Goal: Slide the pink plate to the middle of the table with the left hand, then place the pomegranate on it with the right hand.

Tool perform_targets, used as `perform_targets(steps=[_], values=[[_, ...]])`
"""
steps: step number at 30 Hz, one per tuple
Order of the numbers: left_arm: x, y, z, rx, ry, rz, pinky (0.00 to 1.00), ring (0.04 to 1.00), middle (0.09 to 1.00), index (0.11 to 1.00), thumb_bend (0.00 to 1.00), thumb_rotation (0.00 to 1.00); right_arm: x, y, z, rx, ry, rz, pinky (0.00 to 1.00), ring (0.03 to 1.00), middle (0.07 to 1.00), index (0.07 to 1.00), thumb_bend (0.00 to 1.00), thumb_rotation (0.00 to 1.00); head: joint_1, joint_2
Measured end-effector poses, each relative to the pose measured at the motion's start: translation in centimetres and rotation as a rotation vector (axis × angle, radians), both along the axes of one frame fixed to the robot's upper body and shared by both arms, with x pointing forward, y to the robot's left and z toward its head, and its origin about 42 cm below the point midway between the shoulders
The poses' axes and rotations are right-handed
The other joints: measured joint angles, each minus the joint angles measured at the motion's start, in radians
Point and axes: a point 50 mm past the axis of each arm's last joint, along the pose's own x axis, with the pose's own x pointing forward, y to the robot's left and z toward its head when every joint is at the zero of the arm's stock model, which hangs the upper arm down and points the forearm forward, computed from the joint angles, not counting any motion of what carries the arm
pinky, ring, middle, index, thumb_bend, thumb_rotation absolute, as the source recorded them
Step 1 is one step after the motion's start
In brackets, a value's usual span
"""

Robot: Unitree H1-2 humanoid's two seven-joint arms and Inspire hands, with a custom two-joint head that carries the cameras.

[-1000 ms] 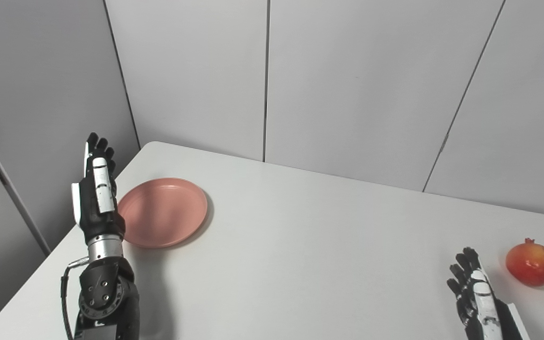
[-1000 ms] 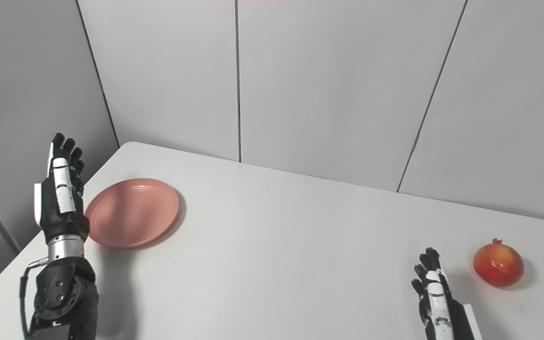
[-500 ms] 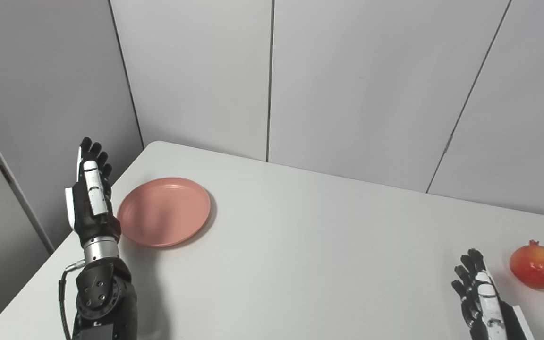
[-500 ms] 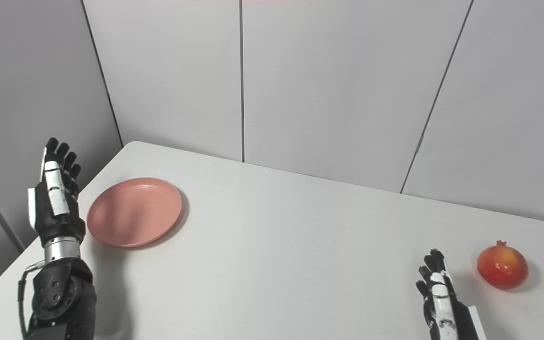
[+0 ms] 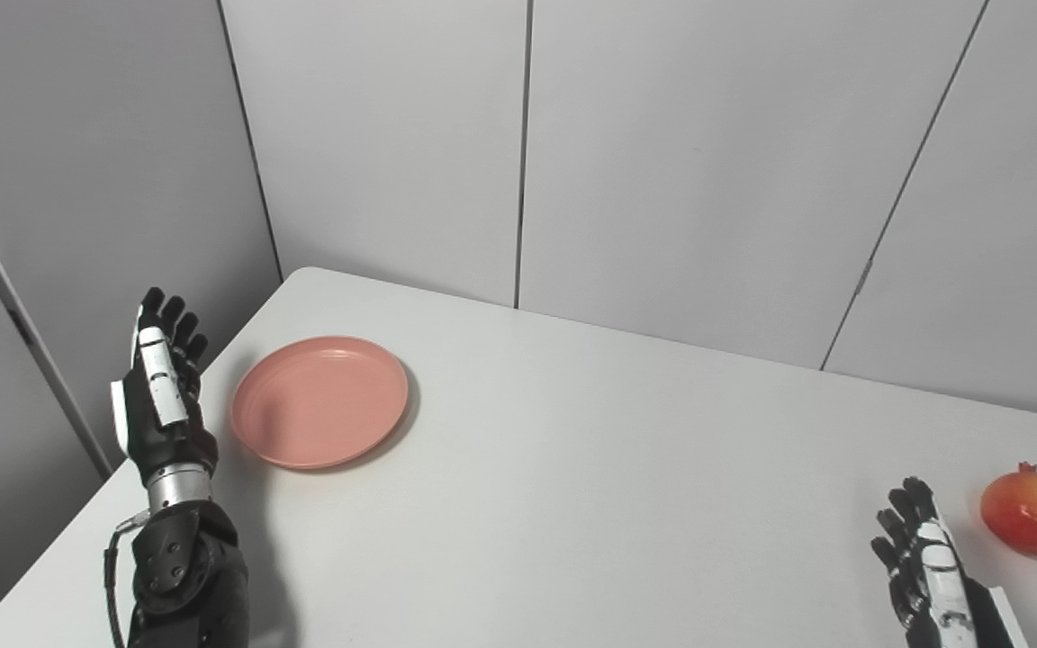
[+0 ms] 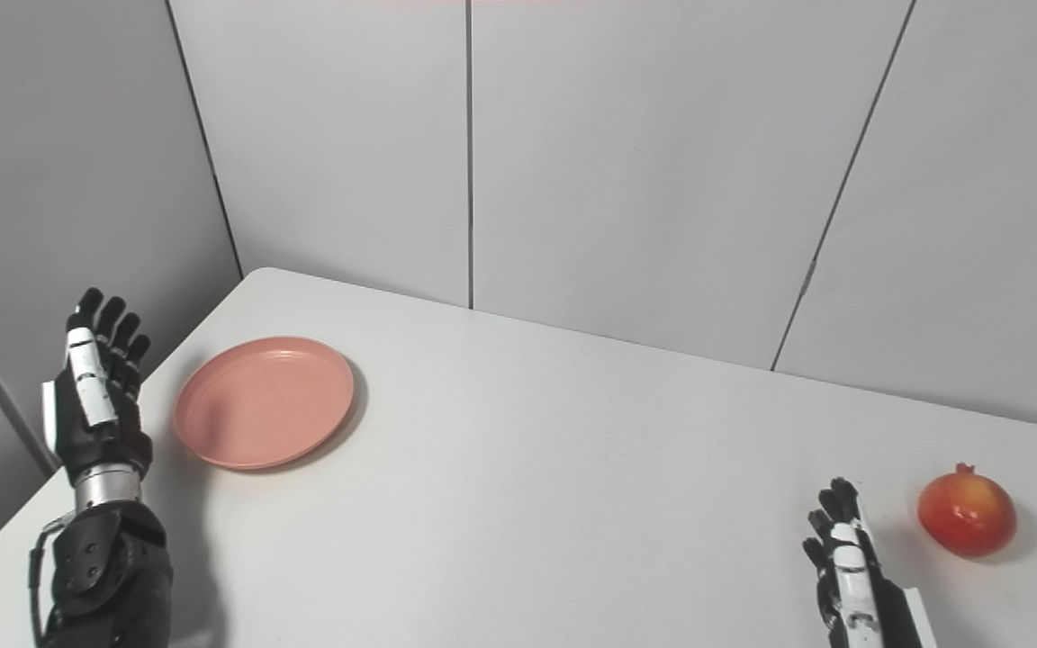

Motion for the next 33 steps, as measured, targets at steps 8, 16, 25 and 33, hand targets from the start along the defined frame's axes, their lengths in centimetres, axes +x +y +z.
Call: perform_targets(steps=[8, 16, 25, 33], values=[[0.0, 1.5, -1.7, -0.026, 0.019, -0.005, 0.95, 0.953, 0.95, 0.928, 0.42, 1.0, 0.0, -0.1, 0.0, -0.005, -0.001, 0.0, 1.0, 1.0, 1.0, 1.0, 0.07, 1.0, 0.003, 0.0], [0.0, 2.1, -2.1, -0.03, 0.018, -0.001, 0.95, 0.95, 0.954, 0.937, 0.39, 1.0, 0.0, -0.2, 0.0, -0.002, -0.001, -0.002, 1.0, 1.0, 1.0, 1.0, 0.07, 1.0, 0.006, 0.0], [0.0, 2.3, -3.1, -0.069, 0.03, 0.0, 0.92, 0.945, 0.951, 0.939, 0.37, 1.0, 0.0, -0.2, 0.0, 0.005, -0.001, 0.0, 1.0, 1.0, 1.0, 1.0, 0.06, 1.0, 0.006, 0.0], [0.4, 2.2, -3.5, -0.079, 0.04, -0.013, 0.94, 0.937, 0.953, 0.944, 0.37, 1.0, 0.0, -0.2, 0.1, 0.004, -0.002, -0.002, 1.0, 1.0, 1.0, 1.0, 0.06, 1.0, 0.005, 0.002]])
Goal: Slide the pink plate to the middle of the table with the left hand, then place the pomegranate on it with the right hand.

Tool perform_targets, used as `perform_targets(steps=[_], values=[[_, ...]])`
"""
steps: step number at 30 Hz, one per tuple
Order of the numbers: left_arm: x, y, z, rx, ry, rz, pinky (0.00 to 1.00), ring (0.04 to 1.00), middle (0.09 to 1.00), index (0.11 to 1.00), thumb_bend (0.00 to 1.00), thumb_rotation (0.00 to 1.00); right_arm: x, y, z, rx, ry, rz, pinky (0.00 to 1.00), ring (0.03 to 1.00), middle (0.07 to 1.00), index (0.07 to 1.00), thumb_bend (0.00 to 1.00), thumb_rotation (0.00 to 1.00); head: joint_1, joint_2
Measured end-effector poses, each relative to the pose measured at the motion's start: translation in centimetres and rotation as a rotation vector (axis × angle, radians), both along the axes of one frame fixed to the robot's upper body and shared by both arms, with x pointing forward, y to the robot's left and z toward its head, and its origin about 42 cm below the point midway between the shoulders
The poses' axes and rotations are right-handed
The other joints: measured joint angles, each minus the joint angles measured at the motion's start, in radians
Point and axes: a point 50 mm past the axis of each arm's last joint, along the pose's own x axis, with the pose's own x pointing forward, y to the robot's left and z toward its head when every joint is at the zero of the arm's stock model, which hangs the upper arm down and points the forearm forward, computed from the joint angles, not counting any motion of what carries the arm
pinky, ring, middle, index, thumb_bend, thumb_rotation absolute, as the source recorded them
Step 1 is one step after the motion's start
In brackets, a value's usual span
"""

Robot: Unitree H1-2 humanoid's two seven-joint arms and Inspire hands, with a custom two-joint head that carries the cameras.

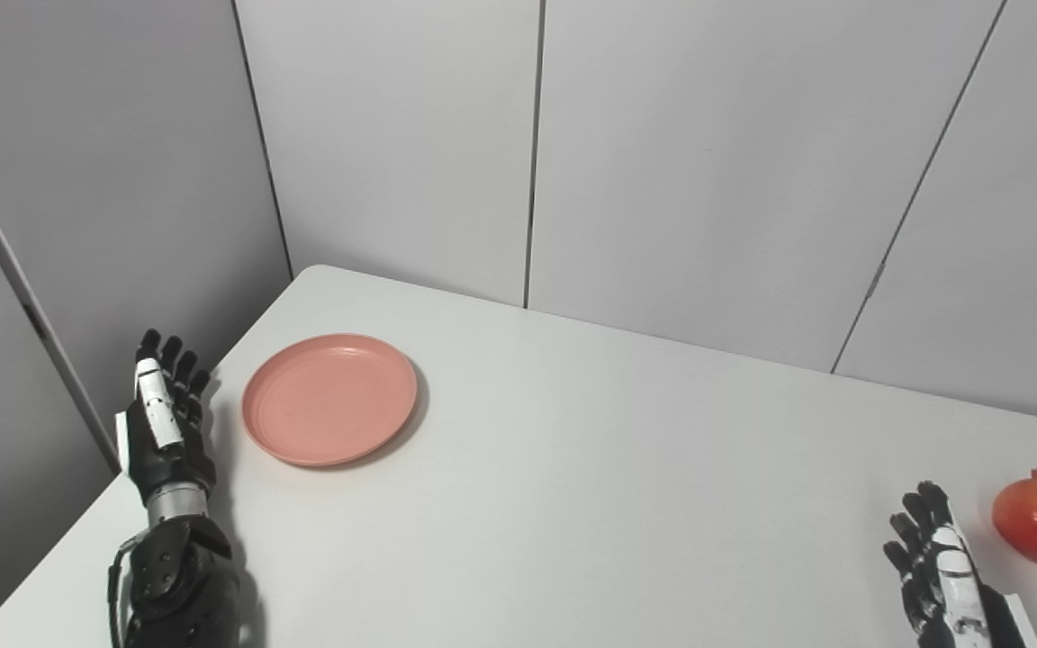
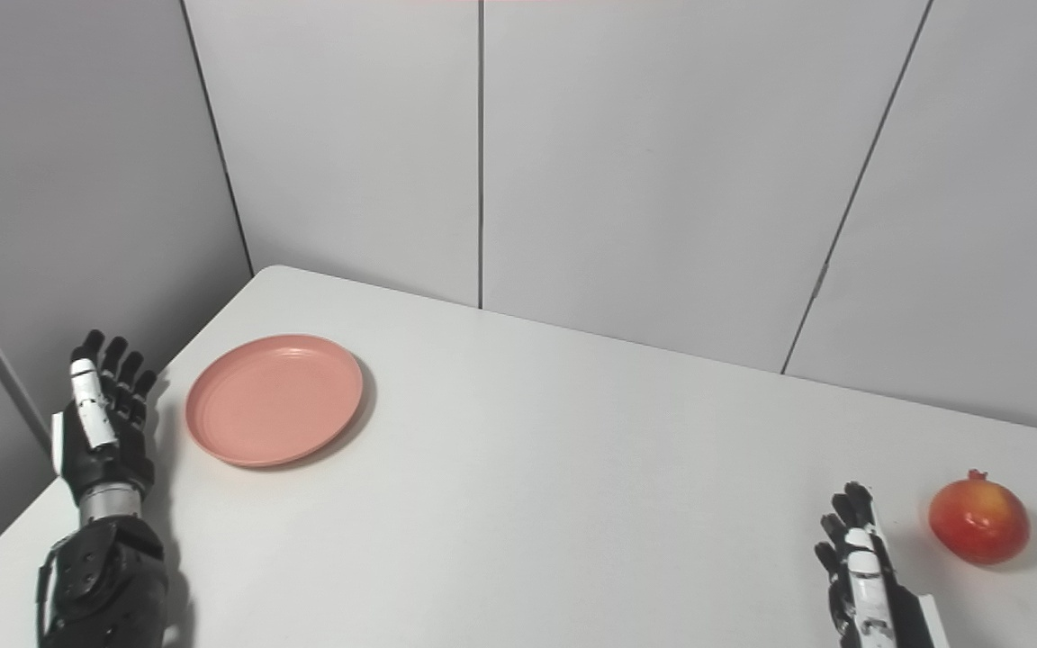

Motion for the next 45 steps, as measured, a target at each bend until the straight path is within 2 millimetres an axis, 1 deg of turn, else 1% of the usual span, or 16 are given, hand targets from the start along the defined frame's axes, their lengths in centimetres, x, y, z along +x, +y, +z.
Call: perform_targets(steps=[9, 17, 21, 23, 26, 29, 36, 42, 45], values=[[0.3, -0.4, 0.0, 0.011, 0.006, -0.026, 0.93, 0.931, 0.946, 0.934, 0.36, 1.0, 0.0, 0.0, 0.1, 0.0, -0.002, 0.0, 1.0, 1.0, 1.0, 1.0, 0.05, 1.0, 0.0, 0.002], [1.1, -0.8, -0.1, 0.006, 0.013, -0.042, 0.91, 0.92, 0.928, 0.918, 0.35, 1.0, 0.0, 0.0, 0.2, 0.003, -0.006, 0.001, 1.0, 1.0, 1.0, 1.0, 0.06, 1.0, -0.002, 0.006], [1.4, -1.0, -0.1, 0.011, 0.022, -0.057, 0.93, 0.924, 0.929, 0.917, 0.35, 1.0, -0.1, 0.0, 0.2, 0.004, -0.006, 0.002, 1.0, 1.0, 1.0, 1.0, 0.06, 1.0, -0.005, 0.008], [1.6, -1.2, -0.1, 0.01, 0.027, -0.066, 0.94, 0.926, 0.932, 0.923, 0.36, 1.0, -0.1, 0.0, 0.2, 0.003, -0.006, 0.002, 1.0, 1.0, 1.0, 1.0, 0.06, 1.0, -0.005, 0.008], [1.7, -1.4, -0.1, 0.008, 0.029, -0.076, 0.93, 0.925, 0.937, 0.929, 0.35, 1.0, -0.1, 0.1, 0.2, 0.002, -0.006, 0.002, 1.0, 1.0, 1.0, 1.0, 0.06, 1.0, -0.009, 0.011], [2.0, -1.6, -0.1, 0.007, 0.028, -0.096, 0.95, 0.939, 0.946, 0.943, 0.37, 1.0, -0.1, 0.1, 0.2, 0.0, -0.007, 0.002, 1.0, 1.0, 1.0, 1.0, 0.06, 1.0, -0.009, 0.011], [2.3, -2.1, -0.1, 0.022, 0.045, -0.148, 0.92, 0.94, 0.94, 0.919, 0.39, 1.0, -0.1, 0.1, 0.3, 0.002, -0.006, 0.003, 1.0, 1.0, 1.0, 1.0, 0.07, 1.0, -0.014, 0.012], [2.6, -2.6, -0.2, 0.028, 0.054, -0.185, 0.89, 0.903, 0.908, 0.885, 0.4, 1.0, -0.1, 0.1, 0.3, 0.002, -0.006, 0.003, 1.0, 1.0, 1.0, 1.0, 0.07, 1.0, -0.02, 0.015], [2.8, -2.9, -0.2, 0.033, 0.061, -0.204, 0.89, 0.904, 0.911, 0.89, 0.39, 1.0, -0.1, 0.1, 0.3, 0.002, -0.006, 0.003, 1.0, 1.0, 1.0, 1.0, 0.07, 1.0, -0.021, 0.017]])
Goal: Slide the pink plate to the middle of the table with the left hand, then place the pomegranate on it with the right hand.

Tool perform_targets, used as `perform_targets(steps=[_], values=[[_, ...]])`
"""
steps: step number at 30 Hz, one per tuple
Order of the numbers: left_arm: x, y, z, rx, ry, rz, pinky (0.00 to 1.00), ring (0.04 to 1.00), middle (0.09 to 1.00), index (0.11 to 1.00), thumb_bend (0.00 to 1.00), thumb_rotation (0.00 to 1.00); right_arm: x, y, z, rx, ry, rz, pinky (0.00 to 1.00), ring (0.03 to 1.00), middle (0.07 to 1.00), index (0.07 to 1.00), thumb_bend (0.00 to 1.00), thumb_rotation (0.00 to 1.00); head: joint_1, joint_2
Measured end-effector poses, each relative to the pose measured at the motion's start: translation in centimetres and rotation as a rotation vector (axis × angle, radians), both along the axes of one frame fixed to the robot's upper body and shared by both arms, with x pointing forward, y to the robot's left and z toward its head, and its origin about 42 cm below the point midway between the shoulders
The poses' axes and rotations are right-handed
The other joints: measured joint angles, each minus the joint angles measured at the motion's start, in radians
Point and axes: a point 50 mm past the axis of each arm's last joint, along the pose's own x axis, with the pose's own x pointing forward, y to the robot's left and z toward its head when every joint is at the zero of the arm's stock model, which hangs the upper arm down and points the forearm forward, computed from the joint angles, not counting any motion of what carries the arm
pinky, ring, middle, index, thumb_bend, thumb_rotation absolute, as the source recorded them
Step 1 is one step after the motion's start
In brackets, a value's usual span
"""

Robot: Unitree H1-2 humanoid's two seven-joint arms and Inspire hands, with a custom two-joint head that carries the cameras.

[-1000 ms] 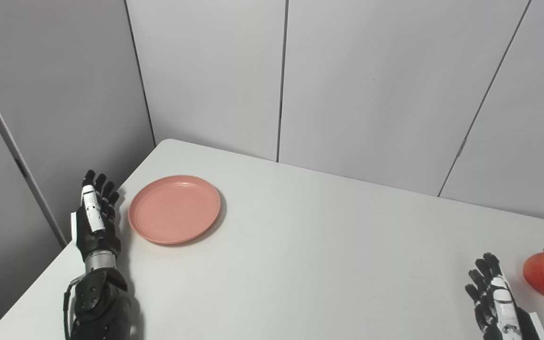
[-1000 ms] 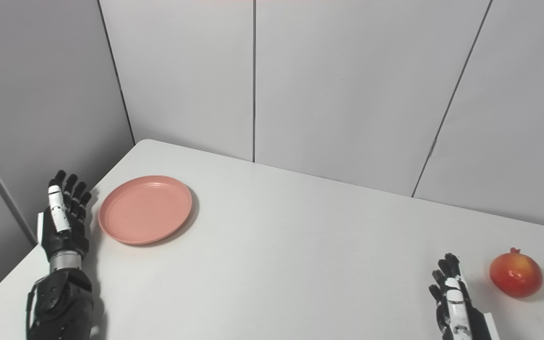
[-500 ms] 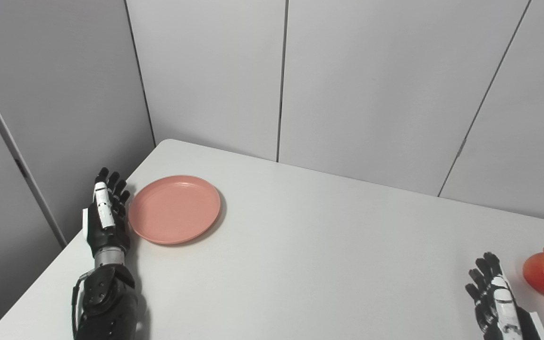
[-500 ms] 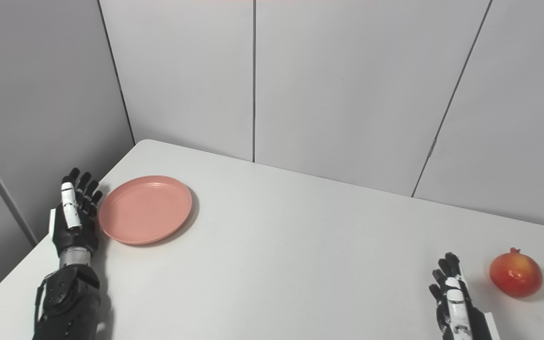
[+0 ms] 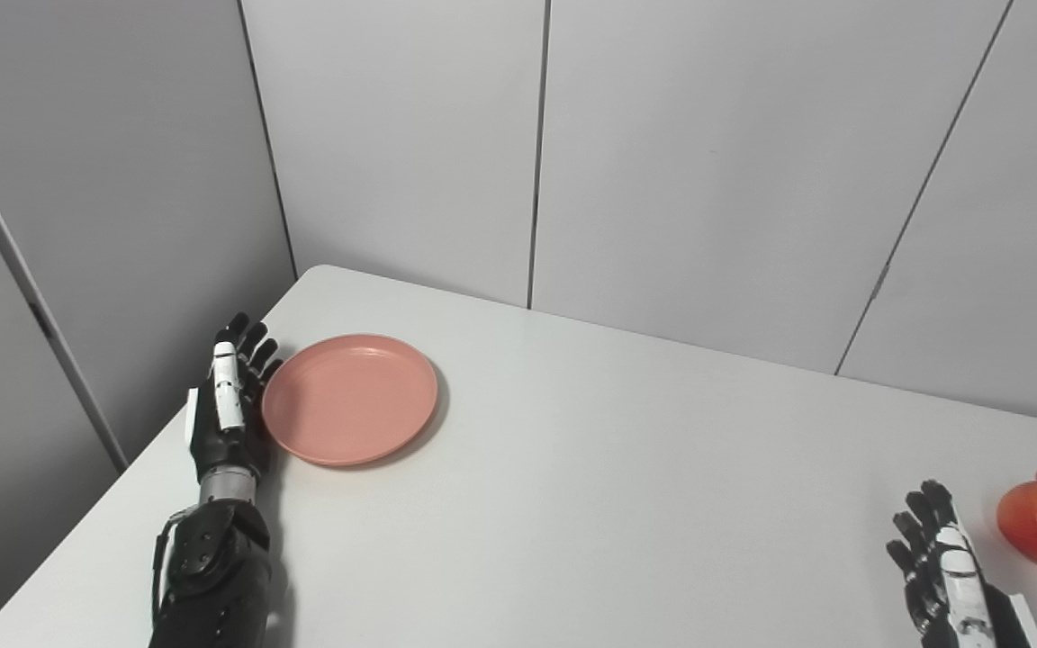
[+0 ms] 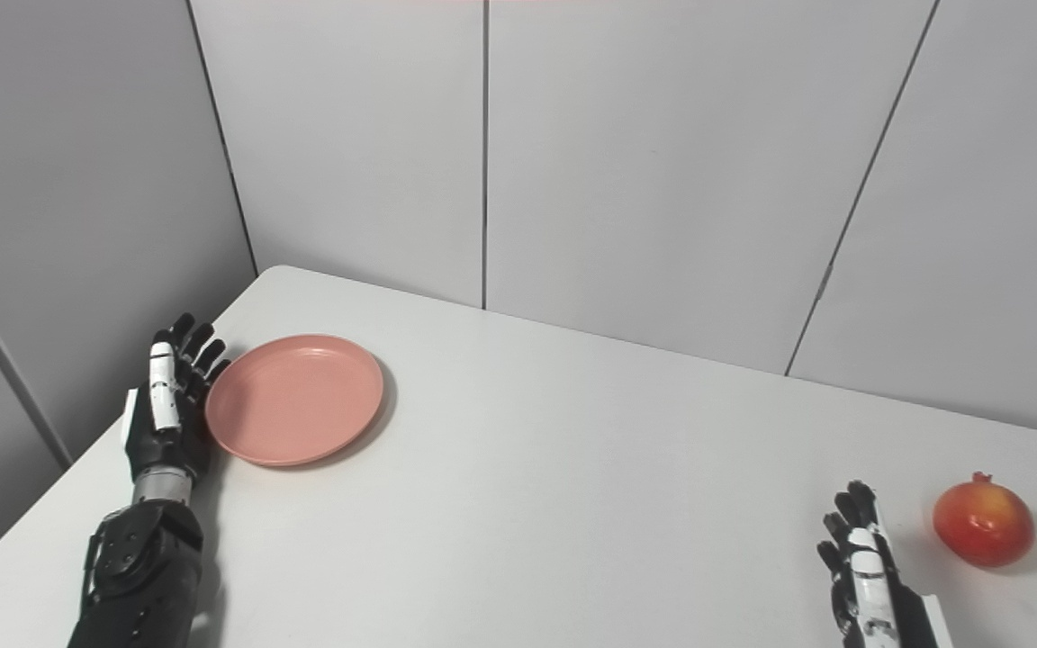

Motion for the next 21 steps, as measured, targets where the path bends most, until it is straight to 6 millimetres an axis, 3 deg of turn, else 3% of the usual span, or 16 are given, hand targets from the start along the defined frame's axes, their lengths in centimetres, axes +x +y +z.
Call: perform_targets(steps=[14, 21], values=[[0.9, -0.8, 0.0, 0.015, 0.013, -0.05, 0.86, 0.869, 0.877, 0.869, 0.39, 1.0, 0.0, 0.1, 0.0, -0.002, 0.0, 0.004, 1.0, 1.0, 1.0, 1.0, 0.07, 1.0, -0.012, 0.005], [1.4, -2.9, 0.0, 0.033, 0.032, -0.097, 0.91, 0.905, 0.901, 0.894, 0.37, 1.0, 0.0, 0.3, 0.0, -0.008, 0.001, 0.007, 1.0, 1.0, 1.0, 1.0, 0.08, 1.0, -0.015, 0.008]])
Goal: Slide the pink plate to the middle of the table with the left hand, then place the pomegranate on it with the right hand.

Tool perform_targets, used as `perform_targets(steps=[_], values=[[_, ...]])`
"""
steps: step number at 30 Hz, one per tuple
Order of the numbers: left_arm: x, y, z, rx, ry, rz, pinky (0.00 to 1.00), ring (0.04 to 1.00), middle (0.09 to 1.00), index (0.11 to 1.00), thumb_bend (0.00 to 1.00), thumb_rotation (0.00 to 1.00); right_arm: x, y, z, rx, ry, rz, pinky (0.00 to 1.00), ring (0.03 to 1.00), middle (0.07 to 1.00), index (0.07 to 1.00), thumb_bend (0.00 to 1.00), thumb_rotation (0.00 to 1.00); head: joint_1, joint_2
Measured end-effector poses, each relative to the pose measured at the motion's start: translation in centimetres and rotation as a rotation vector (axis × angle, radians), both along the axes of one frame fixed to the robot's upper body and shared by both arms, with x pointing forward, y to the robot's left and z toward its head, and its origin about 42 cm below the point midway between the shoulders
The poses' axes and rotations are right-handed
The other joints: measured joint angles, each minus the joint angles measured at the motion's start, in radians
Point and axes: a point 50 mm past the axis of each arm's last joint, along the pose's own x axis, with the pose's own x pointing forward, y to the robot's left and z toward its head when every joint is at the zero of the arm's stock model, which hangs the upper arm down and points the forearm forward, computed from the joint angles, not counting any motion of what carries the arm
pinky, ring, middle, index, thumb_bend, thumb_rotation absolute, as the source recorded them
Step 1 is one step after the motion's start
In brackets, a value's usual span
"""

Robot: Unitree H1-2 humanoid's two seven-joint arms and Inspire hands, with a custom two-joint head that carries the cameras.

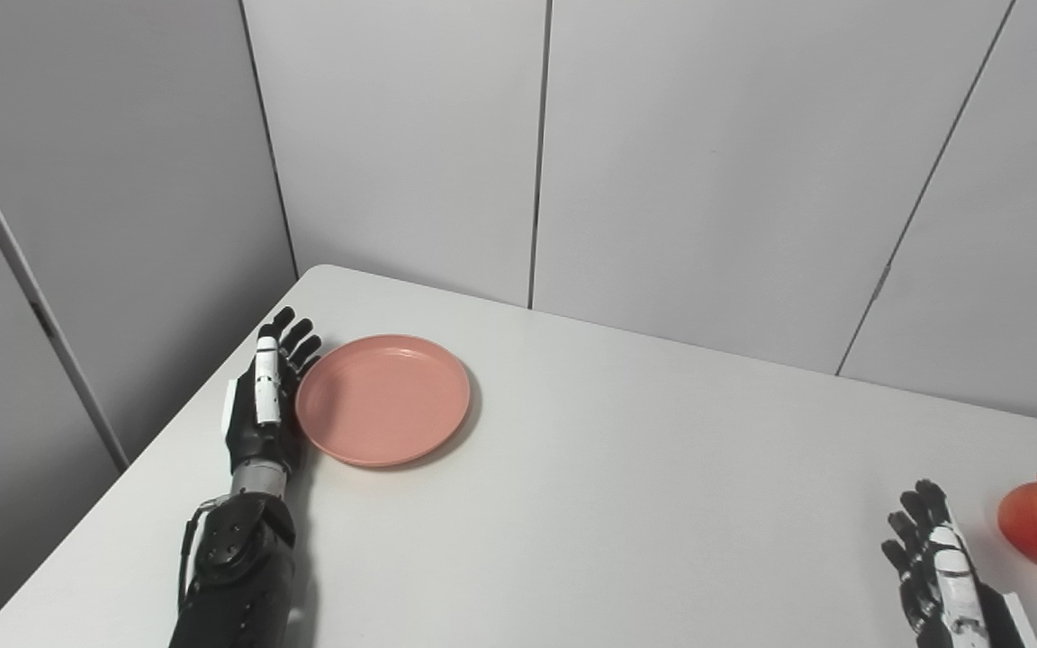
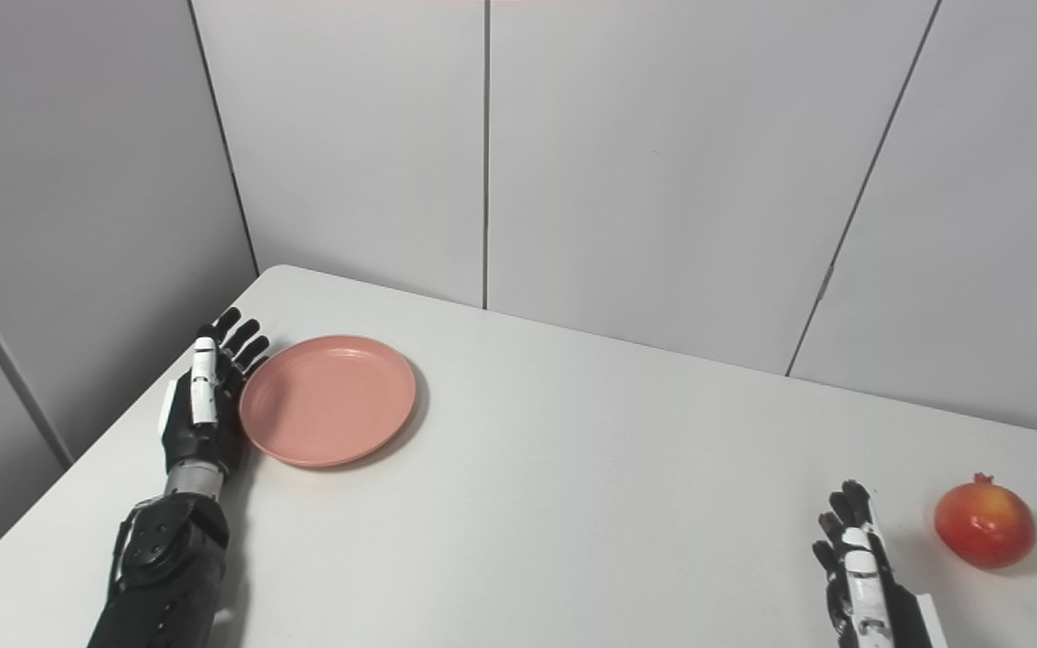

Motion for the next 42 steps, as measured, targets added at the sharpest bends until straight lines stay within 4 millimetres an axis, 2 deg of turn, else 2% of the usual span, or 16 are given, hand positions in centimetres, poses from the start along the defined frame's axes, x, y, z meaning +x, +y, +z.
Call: perform_targets(steps=[5, 7, 26, 32, 36, 42], values=[[0.4, -1.5, 0.0, -0.01, 0.014, -0.016, 0.91, 0.899, 0.895, 0.886, 0.37, 1.0, 0.0, 0.1, 0.0, 0.004, 0.0, 0.0, 1.0, 1.0, 1.0, 1.0, 0.09, 1.0, -0.006, -0.002], [0.5, -1.7, 0.0, -0.011, 0.016, -0.025, 0.91, 0.898, 0.896, 0.882, 0.4, 1.0, 0.0, 0.1, 0.0, 0.009, 0.0, 0.001, 1.0, 1.0, 1.0, 1.0, 0.09, 1.0, -0.006, -0.002], [1.5, -4.5, -0.2, 0.013, 0.023, -0.092, 0.87, 0.857, 0.864, 0.85, 0.41, 1.0, 0.0, 0.4, -0.1, 0.005, 0.004, 0.004, 1.0, 1.0, 1.0, 1.0, 0.1, 1.0, -0.023, 0.006], [1.7, -7.0, 0.0, 0.009, 0.03, -0.149, 0.87, 0.867, 0.875, 0.863, 0.4, 1.0, 0.0, 0.4, -0.2, 0.011, 0.008, 0.006, 1.0, 1.0, 1.0, 1.0, 0.1, 1.0, -0.026, 0.008], [1.8, -8.4, 0.2, 0.006, 0.037, -0.179, 0.86, 0.858, 0.86, 0.841, 0.39, 1.0, 0.0, 0.4, -0.3, 0.011, 0.009, 0.005, 1.0, 1.0, 1.0, 1.0, 0.11, 1.0, -0.034, 0.011], [1.8, -9.5, 0.2, 0.021, 0.05, -0.214, 0.88, 0.866, 0.87, 0.85, 0.4, 1.0, 0.0, 0.5, -0.3, 0.011, 0.01, 0.007, 1.0, 1.0, 1.0, 1.0, 0.12, 1.0, -0.04, 0.015]])
